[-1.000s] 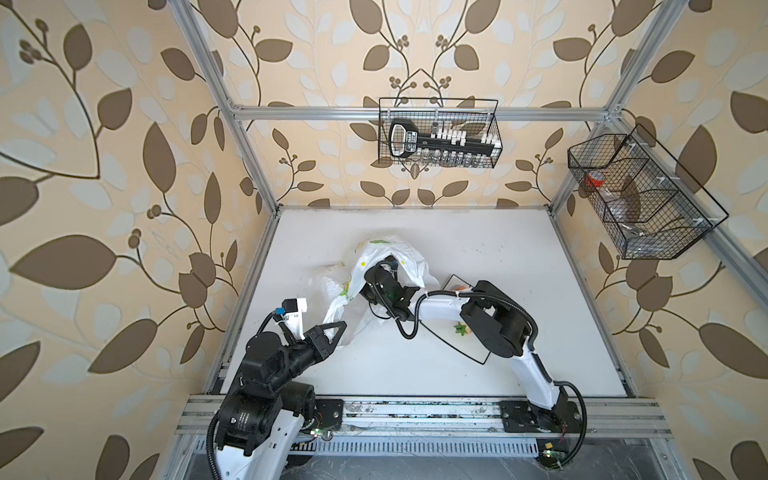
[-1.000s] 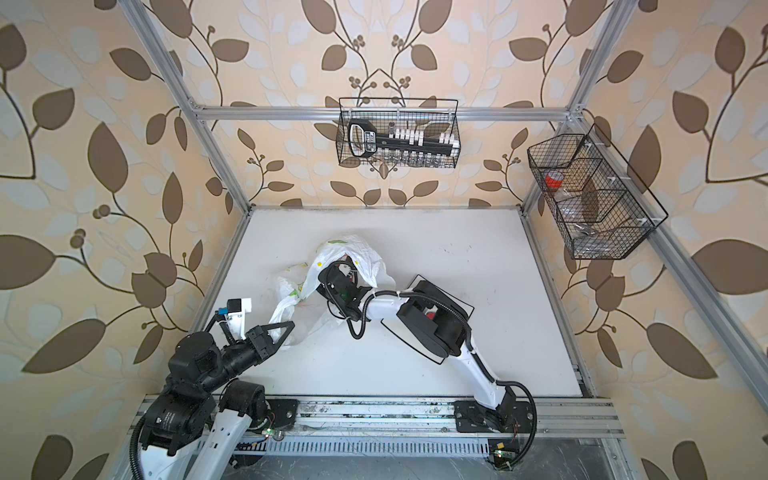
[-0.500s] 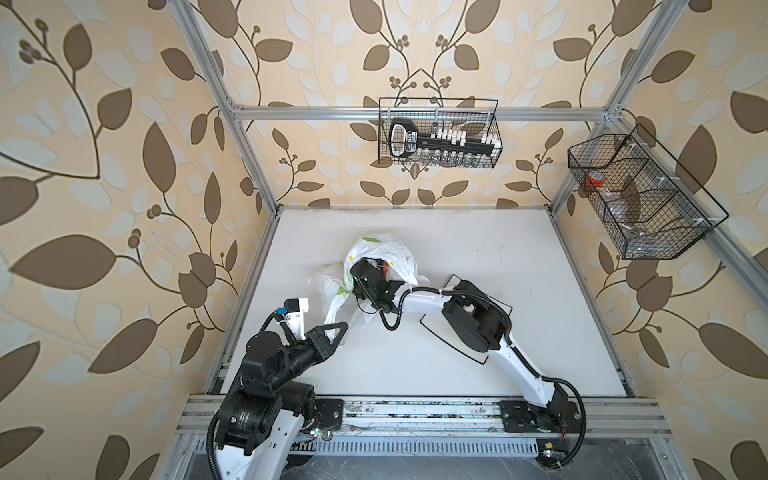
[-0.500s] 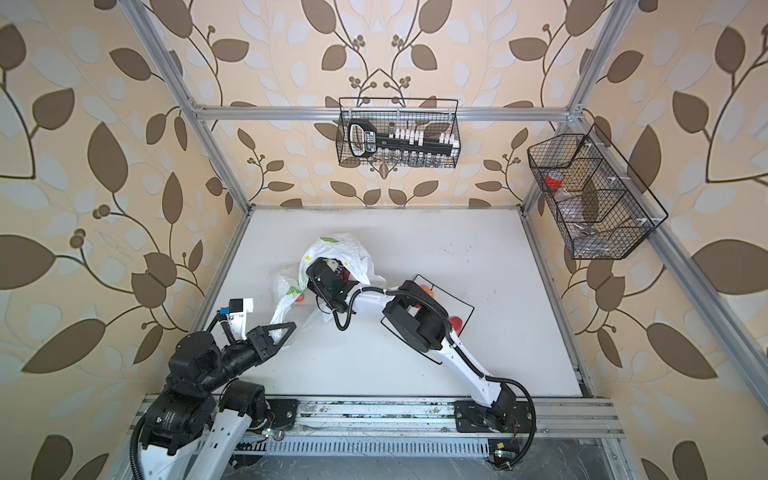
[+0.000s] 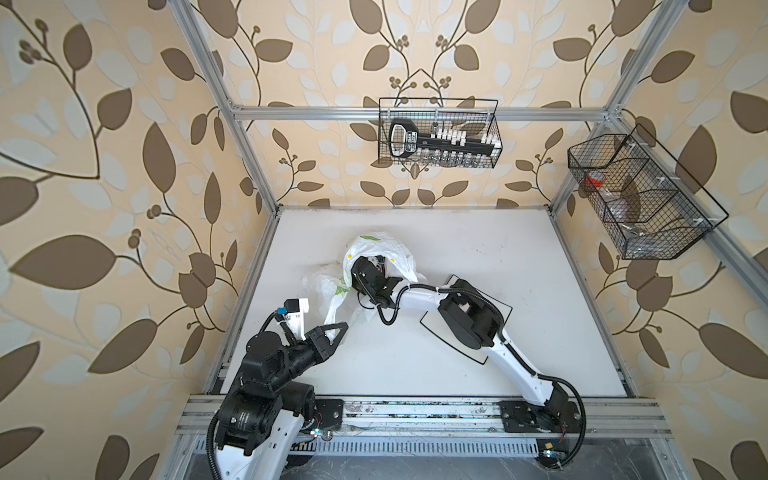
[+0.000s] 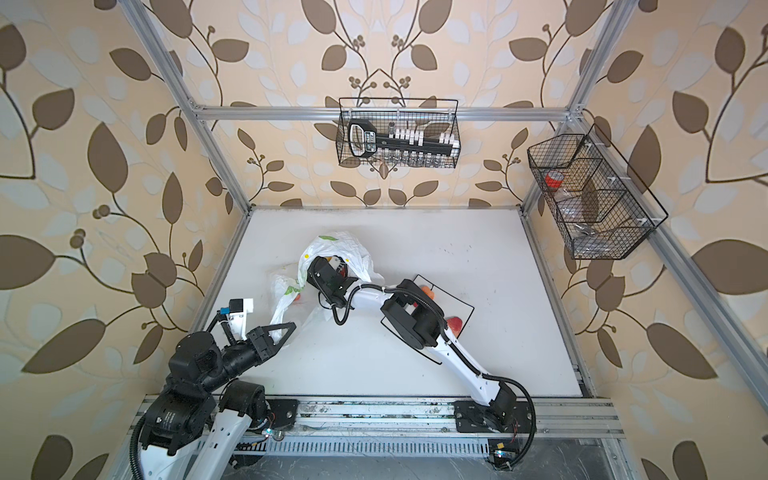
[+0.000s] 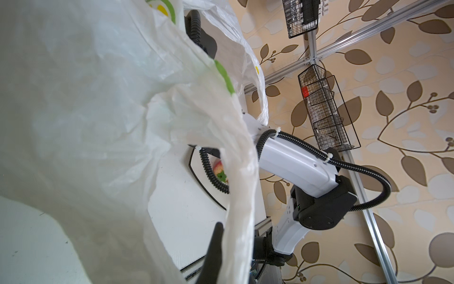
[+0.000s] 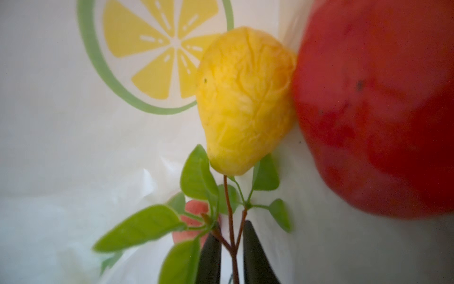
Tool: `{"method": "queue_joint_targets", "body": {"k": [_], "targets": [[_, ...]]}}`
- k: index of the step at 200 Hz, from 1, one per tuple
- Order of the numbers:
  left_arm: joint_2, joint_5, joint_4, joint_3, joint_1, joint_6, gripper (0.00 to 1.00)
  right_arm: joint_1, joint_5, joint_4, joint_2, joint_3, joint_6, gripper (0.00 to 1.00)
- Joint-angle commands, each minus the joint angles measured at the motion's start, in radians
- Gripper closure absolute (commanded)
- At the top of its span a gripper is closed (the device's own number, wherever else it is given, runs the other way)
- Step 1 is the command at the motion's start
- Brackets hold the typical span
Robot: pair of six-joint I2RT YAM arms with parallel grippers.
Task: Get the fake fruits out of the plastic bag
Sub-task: 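Close the right gripper on the yellow pear's leafy stem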
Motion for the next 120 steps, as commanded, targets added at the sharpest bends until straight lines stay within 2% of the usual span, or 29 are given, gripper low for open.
{"method": "queue_joint_targets", "body": {"k": [1,30,88,120], "targets": [[-0.011,-0.004,0.034,-0.009,-0.008,-0.002,1.00,-0.001,-0.003,0.016,-0.057,-0.041,-0.012,0.90],[-0.016,-0.031,0.049,-0.024,-0.008,-0.015,1.00,0.005,-0.050,0.059,-0.120,-0.100,-0.056,0.96],[-0.013,-0.058,0.085,-0.046,-0.008,-0.018,1.00,0.020,-0.148,0.151,-0.317,-0.326,-0.165,0.96],[-0.022,-0.074,0.091,-0.049,-0.008,-0.018,1.00,0.021,-0.192,0.145,-0.414,-0.442,-0.232,0.96]]}}
